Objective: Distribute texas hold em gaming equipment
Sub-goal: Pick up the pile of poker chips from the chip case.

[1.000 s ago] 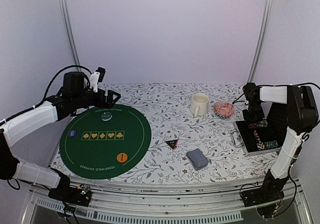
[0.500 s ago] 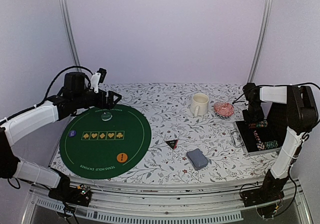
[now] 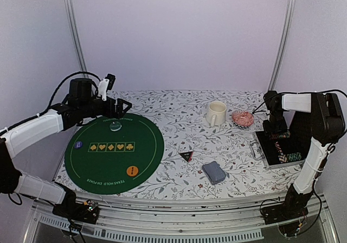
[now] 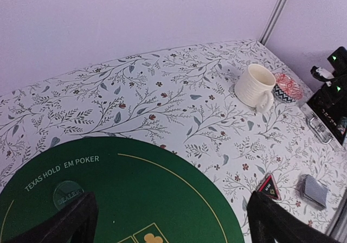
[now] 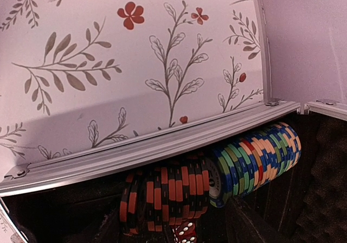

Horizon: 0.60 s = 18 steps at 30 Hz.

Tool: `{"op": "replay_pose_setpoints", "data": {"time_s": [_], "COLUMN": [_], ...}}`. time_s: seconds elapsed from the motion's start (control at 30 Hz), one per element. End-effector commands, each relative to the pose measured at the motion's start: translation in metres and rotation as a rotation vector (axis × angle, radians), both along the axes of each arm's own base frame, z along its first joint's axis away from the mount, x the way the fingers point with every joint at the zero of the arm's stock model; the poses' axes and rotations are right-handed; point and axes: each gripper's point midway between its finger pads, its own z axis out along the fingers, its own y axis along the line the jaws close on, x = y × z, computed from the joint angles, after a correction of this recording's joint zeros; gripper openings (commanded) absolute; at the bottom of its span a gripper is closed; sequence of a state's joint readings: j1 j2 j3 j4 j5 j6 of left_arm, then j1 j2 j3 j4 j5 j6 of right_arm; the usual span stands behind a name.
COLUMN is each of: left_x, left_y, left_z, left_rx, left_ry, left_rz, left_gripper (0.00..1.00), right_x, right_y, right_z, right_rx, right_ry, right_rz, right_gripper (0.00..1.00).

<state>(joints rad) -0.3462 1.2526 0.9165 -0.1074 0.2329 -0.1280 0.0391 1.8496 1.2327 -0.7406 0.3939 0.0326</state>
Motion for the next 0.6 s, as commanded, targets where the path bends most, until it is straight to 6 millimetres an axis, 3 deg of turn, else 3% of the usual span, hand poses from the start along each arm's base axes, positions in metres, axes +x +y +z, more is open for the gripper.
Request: {"op": "replay_pose_setpoints", "data": {"time_s": [0.0, 0.57], "left_x": [0.0039, 0.0035], "left_y": [0.0008, 0.0002], "left_z": [0.0006, -0.0012], "left_rx": [-0.016, -0.018], "left_ry": [-0.003, 0.005], "left_rz": [-0.001, -0.008], "left_gripper": [0.98, 0.98], "right_x": [-0.0017, 0.0064], "right_y": [-0.0034, 0.0029], "right_z": [0.0045, 0.0037], "right_rx": [-0.032, -0.015], "right_ry": [0.007, -0.007], "right_rz": [-0.006, 0.027], "right_gripper": [0.64, 0.55]}}
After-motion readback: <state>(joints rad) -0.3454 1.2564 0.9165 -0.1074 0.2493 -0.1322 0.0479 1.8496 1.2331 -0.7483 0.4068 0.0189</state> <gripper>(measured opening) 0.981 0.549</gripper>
